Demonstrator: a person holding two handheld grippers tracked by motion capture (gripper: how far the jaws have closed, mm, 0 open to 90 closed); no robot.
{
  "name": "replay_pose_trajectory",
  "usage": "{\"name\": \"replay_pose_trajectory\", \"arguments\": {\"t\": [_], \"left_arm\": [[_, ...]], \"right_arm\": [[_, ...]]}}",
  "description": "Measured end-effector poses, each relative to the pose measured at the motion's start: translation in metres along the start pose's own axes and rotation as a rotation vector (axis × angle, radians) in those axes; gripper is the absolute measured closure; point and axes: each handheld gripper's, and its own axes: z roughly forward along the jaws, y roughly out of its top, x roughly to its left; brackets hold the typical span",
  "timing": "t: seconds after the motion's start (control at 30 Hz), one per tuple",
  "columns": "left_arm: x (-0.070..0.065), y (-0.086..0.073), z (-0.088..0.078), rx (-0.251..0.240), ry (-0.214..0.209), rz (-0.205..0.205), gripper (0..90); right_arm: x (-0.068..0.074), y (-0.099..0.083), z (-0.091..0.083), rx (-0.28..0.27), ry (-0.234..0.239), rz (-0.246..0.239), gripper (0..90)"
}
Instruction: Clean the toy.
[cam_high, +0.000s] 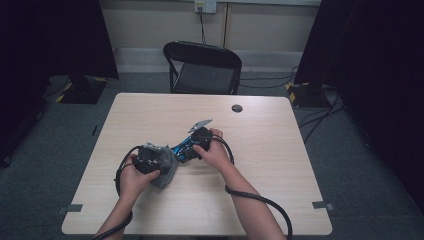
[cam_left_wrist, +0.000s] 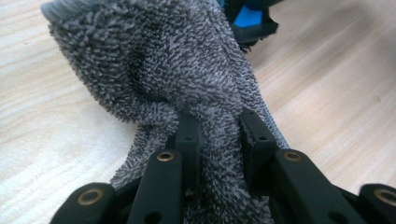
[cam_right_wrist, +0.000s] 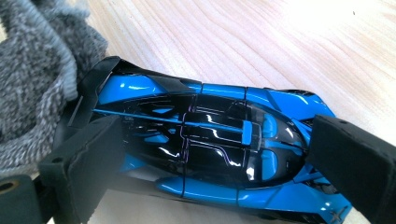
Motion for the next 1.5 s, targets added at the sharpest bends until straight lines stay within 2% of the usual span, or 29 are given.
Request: {"name": "replay_pose_trajectory", "arguments": {"t": [0.13, 0.2, 0.3, 0.4, 1.03, 1.27, 1.33, 1.5], "left_arm": [[-0.004, -0.002, 0.000, 0.002, -0.011, 0.004, 72.5], [-0.007, -0.004, 0.001, 0.004, -0.036, 0.002, 72.7], [-0.012, -0.004, 0.002, 0.005, -0.049, 0.011, 72.7], [-0.017, -0.004, 0.003, 0.010, -0.050, 0.026, 72.7], [-0.026, -0.003, 0.006, 0.020, -0.074, 0.048, 72.7], [-0.034, -0.001, 0.009, 0.030, -0.115, 0.068, 72.7], [-0.038, 0.000, 0.011, 0.037, -0.133, 0.086, 72.6], [-0.040, 0.001, 0.009, 0.047, -0.160, 0.098, 72.8]], "right_arm": [[0.000, 0.000, 0.000, -0.001, 0.002, -0.001, 3.4], [0.000, 0.000, 0.000, -0.003, 0.003, -0.002, 3.4], [0.000, 0.000, 0.000, -0.005, 0.003, -0.002, 3.4], [0.000, 0.000, 0.000, -0.003, 0.003, -0.001, 3.4], [-0.001, -0.002, 0.000, -0.019, 0.002, -0.002, 3.4], [0.000, -0.004, 0.000, -0.037, 0.002, 0.002, 3.4], [0.000, -0.005, 0.000, -0.043, 0.002, -0.001, 3.4], [0.000, -0.007, 0.000, -0.054, 0.001, 0.005, 3.4]]}}
